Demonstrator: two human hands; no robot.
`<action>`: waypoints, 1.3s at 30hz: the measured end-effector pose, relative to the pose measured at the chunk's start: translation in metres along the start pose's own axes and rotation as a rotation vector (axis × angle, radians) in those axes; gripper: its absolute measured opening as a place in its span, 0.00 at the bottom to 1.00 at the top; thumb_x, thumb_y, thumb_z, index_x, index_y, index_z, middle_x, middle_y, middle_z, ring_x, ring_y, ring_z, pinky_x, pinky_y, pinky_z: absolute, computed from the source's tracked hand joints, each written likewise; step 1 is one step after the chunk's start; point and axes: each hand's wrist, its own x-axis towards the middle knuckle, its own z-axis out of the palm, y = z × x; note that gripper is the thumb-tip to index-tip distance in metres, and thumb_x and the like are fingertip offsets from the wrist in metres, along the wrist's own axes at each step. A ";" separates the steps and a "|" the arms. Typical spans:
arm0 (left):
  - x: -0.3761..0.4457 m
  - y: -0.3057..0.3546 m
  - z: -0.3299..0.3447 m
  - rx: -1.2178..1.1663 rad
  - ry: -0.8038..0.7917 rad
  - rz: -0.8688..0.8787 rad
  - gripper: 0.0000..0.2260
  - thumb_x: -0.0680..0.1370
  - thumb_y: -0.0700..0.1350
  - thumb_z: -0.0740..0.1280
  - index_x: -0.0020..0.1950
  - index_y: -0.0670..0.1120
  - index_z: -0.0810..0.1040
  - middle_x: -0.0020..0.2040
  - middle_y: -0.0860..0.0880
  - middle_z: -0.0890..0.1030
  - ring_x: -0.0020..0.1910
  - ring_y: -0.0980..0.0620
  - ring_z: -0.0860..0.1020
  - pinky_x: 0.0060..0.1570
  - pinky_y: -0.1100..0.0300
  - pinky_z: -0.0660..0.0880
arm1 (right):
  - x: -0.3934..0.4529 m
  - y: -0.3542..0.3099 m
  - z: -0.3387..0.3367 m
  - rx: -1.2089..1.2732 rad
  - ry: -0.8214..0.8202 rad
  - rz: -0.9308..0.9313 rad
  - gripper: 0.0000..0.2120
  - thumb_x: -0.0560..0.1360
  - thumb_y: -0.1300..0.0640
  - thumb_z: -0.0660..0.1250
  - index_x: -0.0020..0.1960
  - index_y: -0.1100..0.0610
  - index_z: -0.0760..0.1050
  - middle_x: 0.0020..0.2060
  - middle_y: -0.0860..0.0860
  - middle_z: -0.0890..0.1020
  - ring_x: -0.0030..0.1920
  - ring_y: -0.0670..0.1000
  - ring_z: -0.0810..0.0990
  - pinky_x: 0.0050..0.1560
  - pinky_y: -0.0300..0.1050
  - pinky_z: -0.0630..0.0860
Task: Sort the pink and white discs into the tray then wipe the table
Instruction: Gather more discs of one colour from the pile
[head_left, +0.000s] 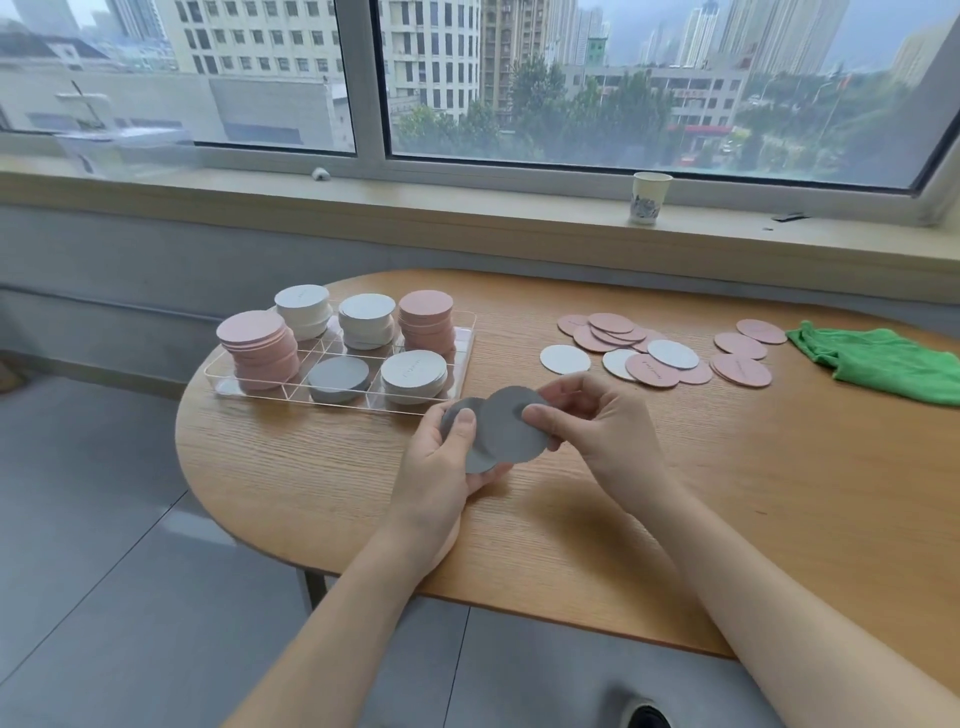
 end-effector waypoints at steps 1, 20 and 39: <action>-0.001 0.000 0.000 -0.005 -0.018 0.002 0.09 0.87 0.44 0.59 0.63 0.44 0.76 0.61 0.42 0.82 0.59 0.45 0.82 0.50 0.51 0.83 | -0.003 0.000 0.006 -0.006 -0.004 -0.005 0.08 0.69 0.64 0.79 0.45 0.60 0.81 0.36 0.57 0.85 0.30 0.51 0.78 0.34 0.41 0.77; -0.004 0.033 -0.064 0.037 0.021 0.106 0.10 0.84 0.33 0.60 0.64 0.41 0.73 0.55 0.39 0.83 0.50 0.40 0.86 0.52 0.51 0.83 | 0.030 -0.023 0.085 -0.170 -0.179 0.076 0.07 0.73 0.50 0.76 0.45 0.53 0.86 0.31 0.47 0.81 0.30 0.46 0.73 0.34 0.37 0.71; 0.018 0.045 -0.122 0.289 0.333 0.202 0.09 0.83 0.35 0.63 0.57 0.48 0.78 0.49 0.47 0.85 0.47 0.52 0.87 0.48 0.53 0.85 | 0.152 -0.008 0.194 -0.675 -0.280 0.141 0.11 0.77 0.51 0.72 0.39 0.56 0.80 0.21 0.48 0.78 0.20 0.40 0.73 0.28 0.36 0.69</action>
